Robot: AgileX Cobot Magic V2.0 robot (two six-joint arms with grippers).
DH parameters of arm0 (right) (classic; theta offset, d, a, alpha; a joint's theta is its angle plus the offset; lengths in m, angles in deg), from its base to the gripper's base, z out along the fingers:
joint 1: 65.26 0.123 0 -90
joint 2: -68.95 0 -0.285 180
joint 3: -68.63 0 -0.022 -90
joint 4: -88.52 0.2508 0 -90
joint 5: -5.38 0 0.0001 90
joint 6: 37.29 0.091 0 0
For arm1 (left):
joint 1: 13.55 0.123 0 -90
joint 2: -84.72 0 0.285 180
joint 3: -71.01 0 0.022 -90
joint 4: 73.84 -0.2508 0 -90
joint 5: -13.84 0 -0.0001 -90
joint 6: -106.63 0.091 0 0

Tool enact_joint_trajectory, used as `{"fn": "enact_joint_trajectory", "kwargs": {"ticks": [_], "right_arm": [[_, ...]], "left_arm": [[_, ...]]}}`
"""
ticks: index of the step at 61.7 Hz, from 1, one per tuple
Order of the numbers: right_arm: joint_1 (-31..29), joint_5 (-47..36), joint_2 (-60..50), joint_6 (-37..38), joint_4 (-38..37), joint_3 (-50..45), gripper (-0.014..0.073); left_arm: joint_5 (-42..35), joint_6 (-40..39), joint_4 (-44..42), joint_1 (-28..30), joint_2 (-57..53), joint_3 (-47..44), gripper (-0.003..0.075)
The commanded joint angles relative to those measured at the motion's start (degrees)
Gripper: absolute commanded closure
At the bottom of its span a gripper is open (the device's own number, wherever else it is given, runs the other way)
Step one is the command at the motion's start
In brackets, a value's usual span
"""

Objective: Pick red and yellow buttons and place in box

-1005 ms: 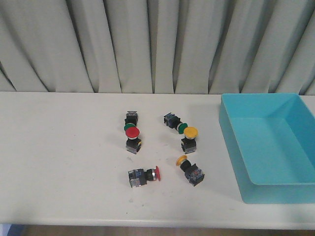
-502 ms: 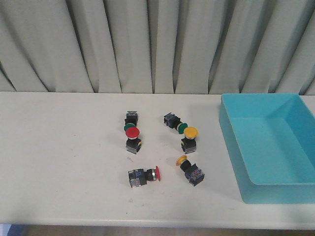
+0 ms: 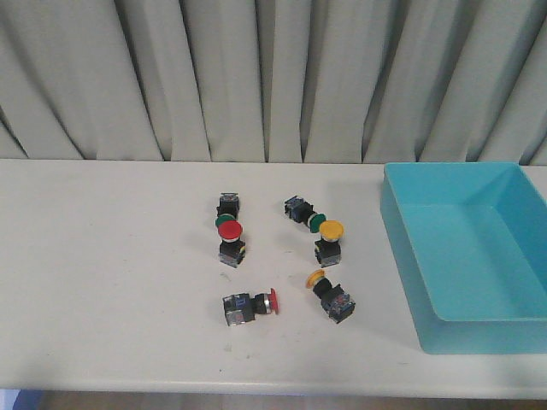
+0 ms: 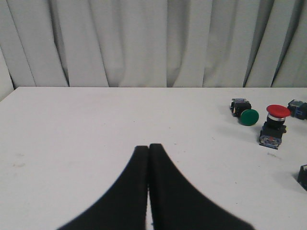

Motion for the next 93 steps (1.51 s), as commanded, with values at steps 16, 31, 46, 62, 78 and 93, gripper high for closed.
{"fn": "enact_joint_trajectory", "kwargs": {"ticks": [16,31,46,62,78,93], "right_arm": [[-0.10,-43.52,4.07,-1.68,-2.50,12.09,0.0601],[-0.10,-14.13,34.00,-4.97,-3.85,43.92,0.0601],[-0.10,-10.87,55.65,-4.54,-3.12,53.30,0.0601],[-0.10,-11.49,63.86,0.21,-3.04,53.14,0.0601],[-0.10,-15.13,63.76,1.06,-2.72,53.14,0.0596],[-0.10,-14.52,63.76,-0.09,-6.44,53.14,0.0495]], "left_arm": [[-40.80,3.29,-3.85,-0.05,3.83,7.33,0.0727],[-27.52,-2.04,-4.15,-0.17,36.22,32.59,0.0727],[-24.62,-7.10,-4.08,-1.19,55.40,42.51,0.0727],[-27.84,-9.40,-3.44,-1.19,61.80,42.44,0.0727],[-31.87,-10.73,-3.63,-1.25,65.17,42.44,0.0723],[-30.37,-10.73,-3.69,-1.25,65.22,44.08,0.0635]]}}
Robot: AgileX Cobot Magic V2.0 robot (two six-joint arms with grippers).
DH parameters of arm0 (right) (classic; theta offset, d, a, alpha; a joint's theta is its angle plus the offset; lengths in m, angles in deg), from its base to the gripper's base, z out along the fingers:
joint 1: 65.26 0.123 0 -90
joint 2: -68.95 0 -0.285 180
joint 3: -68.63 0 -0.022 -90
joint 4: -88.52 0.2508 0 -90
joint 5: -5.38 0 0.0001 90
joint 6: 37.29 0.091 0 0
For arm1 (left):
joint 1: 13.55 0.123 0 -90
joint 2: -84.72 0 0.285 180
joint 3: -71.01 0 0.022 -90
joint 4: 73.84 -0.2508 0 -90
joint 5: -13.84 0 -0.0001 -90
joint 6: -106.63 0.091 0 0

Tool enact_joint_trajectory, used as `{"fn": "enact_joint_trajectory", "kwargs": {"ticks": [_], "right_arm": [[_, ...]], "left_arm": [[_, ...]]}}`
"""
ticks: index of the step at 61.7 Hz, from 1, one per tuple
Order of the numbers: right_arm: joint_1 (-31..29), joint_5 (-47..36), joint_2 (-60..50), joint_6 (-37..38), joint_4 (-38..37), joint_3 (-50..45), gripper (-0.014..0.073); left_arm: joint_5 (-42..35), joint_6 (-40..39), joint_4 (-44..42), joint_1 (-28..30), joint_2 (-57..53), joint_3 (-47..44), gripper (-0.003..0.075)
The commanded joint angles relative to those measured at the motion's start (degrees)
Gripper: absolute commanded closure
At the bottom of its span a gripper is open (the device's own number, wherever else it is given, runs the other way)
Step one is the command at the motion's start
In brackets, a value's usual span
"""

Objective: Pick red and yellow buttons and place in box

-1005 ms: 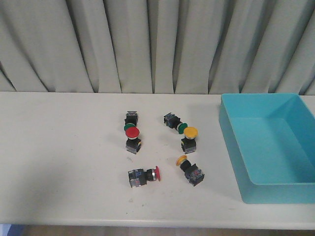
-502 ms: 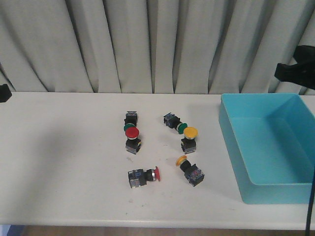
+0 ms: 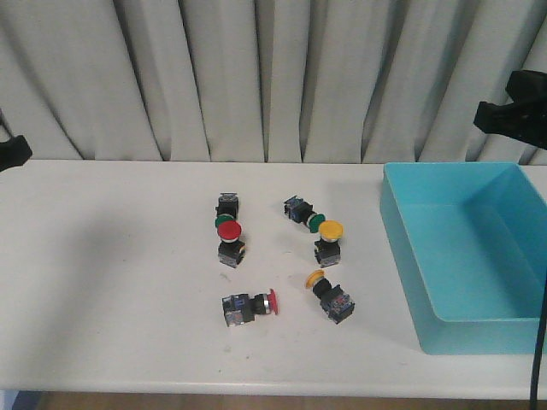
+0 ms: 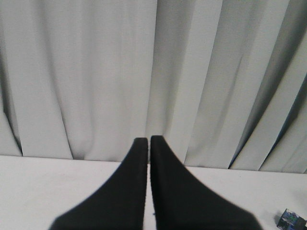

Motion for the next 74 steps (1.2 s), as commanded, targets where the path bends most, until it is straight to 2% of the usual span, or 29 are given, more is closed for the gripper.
{"fn": "enact_joint_trajectory", "kwargs": {"ticks": [1,7,12,15,20,26,30,38,46,51,59,74], "right_arm": [[-0.10,-3.90,-1.19,-1.05,-2.63,1.96,0.0474],[-0.10,-2.07,-1.19,-1.19,-2.83,1.96,0.0340],[-0.10,-0.25,-1.19,-1.19,-3.36,1.96,0.0210],[-0.10,0.68,-1.19,-1.19,-3.84,1.96,0.0137],[-0.10,1.40,-1.19,-1.19,-4.02,1.96,0.0043],[-0.10,1.41,-1.19,-1.19,-3.79,1.96,-0.0013],[-0.10,1.85,-1.19,-0.99,-3.79,1.96,-0.0013],[-0.10,4.88,-1.19,-0.99,-3.42,1.96,0.0011],[-0.10,7.77,-1.27,-1.16,-3.61,1.96,0.0039],[0.03,8.23,-1.57,-1.22,-3.83,1.96,0.0054],[0.07,9.73,-1.67,-1.30,-4.03,1.96,0.0060],[0.07,10.76,-1.67,-1.35,-4.03,1.96,0.0059]], "left_arm": [[-2.41,-0.64,0.50,-0.34,-0.83,3.78,0.0624],[3.57,-0.60,-0.06,-0.34,-0.83,7.48,0.0500],[7.64,-0.58,-0.08,-0.34,-0.77,10.58,0.0344],[7.87,-0.47,-0.08,-0.34,-0.77,11.85,0.0239],[6.35,-0.43,-0.08,-0.34,-0.77,12.30,0.0108],[5.46,-0.43,0.04,-0.34,-0.69,12.24,0.0017],[5.52,-0.66,0.12,-0.34,-0.56,12.24,-0.0001],[5.82,-5.41,2.74,-0.39,-0.43,12.36,0.0015],[10.64,-5.01,-4.13,-5.35,1.56,16.10,0.0063],[14.02,-5.01,-7.84,-10.80,4.71,20.94,0.0099],[20.67,-5.01,-8.59,-17.99,13.31,29.69,0.0134],[35.54,-4.95,-8.48,-24.68,33.60,47.31,0.0134]]}}
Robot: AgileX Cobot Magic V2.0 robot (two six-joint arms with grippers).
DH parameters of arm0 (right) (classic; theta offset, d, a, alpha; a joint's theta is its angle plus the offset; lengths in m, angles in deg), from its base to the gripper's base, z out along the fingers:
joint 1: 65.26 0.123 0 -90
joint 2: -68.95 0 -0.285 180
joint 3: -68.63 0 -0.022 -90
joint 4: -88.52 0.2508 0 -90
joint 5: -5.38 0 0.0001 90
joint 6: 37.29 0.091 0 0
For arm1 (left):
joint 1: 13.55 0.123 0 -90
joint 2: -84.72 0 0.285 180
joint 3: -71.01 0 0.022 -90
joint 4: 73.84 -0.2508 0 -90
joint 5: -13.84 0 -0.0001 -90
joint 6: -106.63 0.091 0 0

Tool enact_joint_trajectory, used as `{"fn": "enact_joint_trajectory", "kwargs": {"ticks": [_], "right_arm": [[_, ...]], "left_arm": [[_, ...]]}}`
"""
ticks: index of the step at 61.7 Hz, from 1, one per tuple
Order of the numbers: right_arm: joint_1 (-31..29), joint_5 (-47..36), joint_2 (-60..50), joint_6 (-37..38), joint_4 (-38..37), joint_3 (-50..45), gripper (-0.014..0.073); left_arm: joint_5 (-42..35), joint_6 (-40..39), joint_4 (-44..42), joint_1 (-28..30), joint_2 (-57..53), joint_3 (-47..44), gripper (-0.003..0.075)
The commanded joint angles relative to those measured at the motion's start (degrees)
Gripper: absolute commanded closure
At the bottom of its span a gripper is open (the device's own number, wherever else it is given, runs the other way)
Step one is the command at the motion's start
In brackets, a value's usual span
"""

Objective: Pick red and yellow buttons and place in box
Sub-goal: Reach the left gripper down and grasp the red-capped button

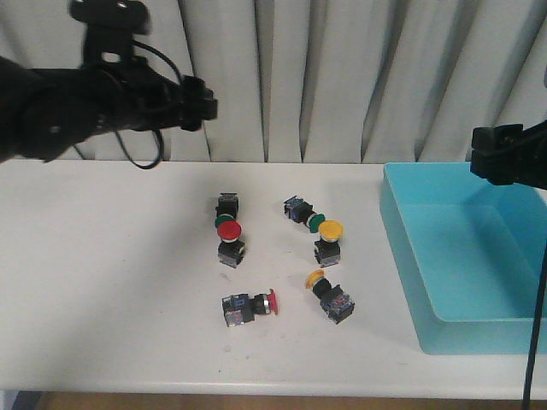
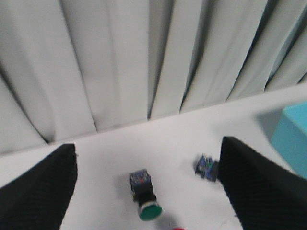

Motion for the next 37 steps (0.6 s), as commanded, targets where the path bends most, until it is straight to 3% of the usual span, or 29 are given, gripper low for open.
{"fn": "enact_joint_trajectory", "kwargs": {"ticks": [1,18,37], "right_arm": [[0.07,-3.22,-1.38,-0.63,-0.81,1.96,0.0059],[0.10,-3.06,0.66,-0.44,1.60,1.92,0.0059],[0.10,-3.02,1.48,-0.44,2.41,1.92,0.0059]], "left_arm": [[3.37,-0.49,-0.13,-2.15,5.39,8.44,0.0134],[15.56,-0.49,-0.13,-4.96,21.83,23.42,0.0134],[22.33,-0.55,0.04,-4.96,27.93,25.12,0.0134]]}}
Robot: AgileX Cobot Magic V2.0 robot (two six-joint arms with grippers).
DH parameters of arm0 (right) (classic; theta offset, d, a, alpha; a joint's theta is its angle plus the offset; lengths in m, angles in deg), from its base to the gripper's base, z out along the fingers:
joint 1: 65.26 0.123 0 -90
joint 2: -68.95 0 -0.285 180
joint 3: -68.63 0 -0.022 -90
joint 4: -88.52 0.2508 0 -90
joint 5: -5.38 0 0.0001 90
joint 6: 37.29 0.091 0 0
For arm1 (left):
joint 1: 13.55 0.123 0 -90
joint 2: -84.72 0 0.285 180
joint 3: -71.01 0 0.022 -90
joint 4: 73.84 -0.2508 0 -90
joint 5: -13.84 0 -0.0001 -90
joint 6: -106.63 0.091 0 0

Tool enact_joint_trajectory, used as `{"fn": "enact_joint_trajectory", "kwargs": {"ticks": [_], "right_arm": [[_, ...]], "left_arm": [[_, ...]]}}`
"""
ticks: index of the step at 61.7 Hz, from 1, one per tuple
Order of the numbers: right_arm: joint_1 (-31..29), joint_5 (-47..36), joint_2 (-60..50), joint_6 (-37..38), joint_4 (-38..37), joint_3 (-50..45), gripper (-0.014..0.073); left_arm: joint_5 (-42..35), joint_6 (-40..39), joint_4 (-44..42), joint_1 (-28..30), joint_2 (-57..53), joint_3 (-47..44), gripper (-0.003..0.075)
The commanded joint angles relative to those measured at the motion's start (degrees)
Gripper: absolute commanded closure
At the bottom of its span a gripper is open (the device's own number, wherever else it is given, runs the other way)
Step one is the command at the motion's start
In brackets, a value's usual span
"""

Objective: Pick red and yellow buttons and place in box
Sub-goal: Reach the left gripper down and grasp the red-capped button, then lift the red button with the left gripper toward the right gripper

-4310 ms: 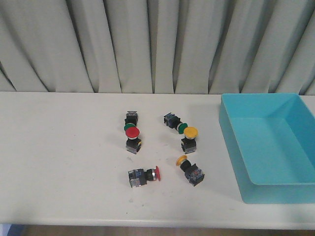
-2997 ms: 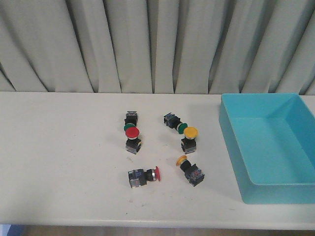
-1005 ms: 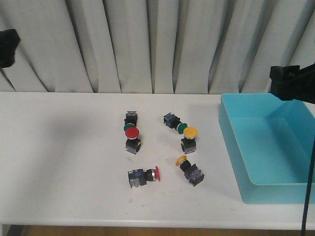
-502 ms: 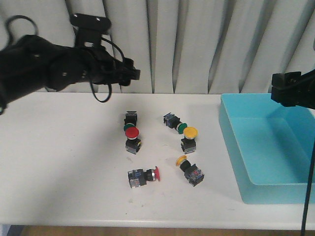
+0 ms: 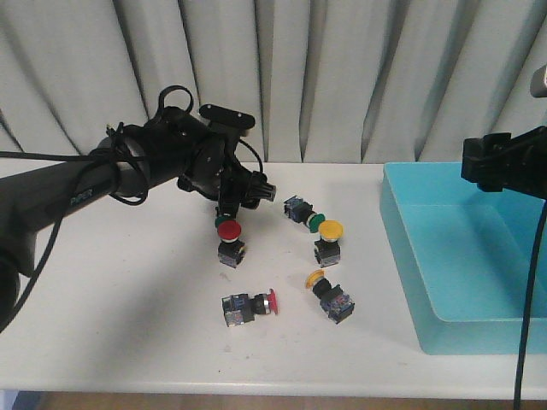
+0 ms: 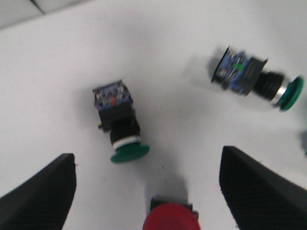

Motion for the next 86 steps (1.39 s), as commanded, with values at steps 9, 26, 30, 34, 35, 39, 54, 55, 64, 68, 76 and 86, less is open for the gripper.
{"fn": "enact_joint_trajectory", "kwargs": {"ticks": [9,26,30,34,35,39,54,55,64,68,76,86], "right_arm": [[0.10,-3.79,-0.91,-0.39,0.61,1.92,0.0059],[0.10,-3.60,-0.91,-0.39,1.74,1.92,0.0059],[0.10,-3.60,-0.91,-0.39,1.74,1.92,0.0059],[0.10,-3.60,-0.91,-0.39,1.74,1.92,0.0059],[0.10,-3.53,-0.91,-0.39,1.74,1.92,0.0059],[0.10,-3.53,-0.91,-0.39,1.74,1.92,0.0059],[3.25,-3.54,-0.91,-0.76,1.49,1.92,0.0059],[3.55,-3.54,-0.91,-0.88,1.49,1.92,0.0059],[5.99,-3.47,-0.91,-2.43,1.44,1.92,0.0059],[6.57,-3.39,-0.91,-3.10,1.56,1.92,0.0059],[6.80,-2.77,-0.91,-3.51,1.74,1.92,0.0059],[6.80,-2.20,-0.91,-3.51,1.74,1.92,0.0059]], "left_arm": [[3.01,-0.09,3.11,0.02,-1.19,1.95,0.0134],[4.47,2.06,4.76,0.08,-0.49,1.95,0.0134],[4.77,2.12,4.76,0.08,-0.45,1.95,0.0134],[5.06,2.67,4.76,0.08,-0.21,1.95,0.0134],[5.21,2.67,4.76,0.08,-0.09,1.95,0.0134],[5.85,2.91,4.82,0.08,0.40,1.95,0.0134],[6.11,2.91,4.93,0.08,1.51,1.98,0.0137],[6.01,2.91,4.98,0.08,1.51,1.98,0.0141],[6.12,3.04,5.93,0.08,1.58,1.98,0.0210],[6.00,3.04,5.93,0.08,1.70,1.98,0.0269],[5.70,3.04,5.93,0.08,1.78,1.98,0.0468],[5.98,3.07,6.41,0.03,1.73,3.41,0.0729]]}}
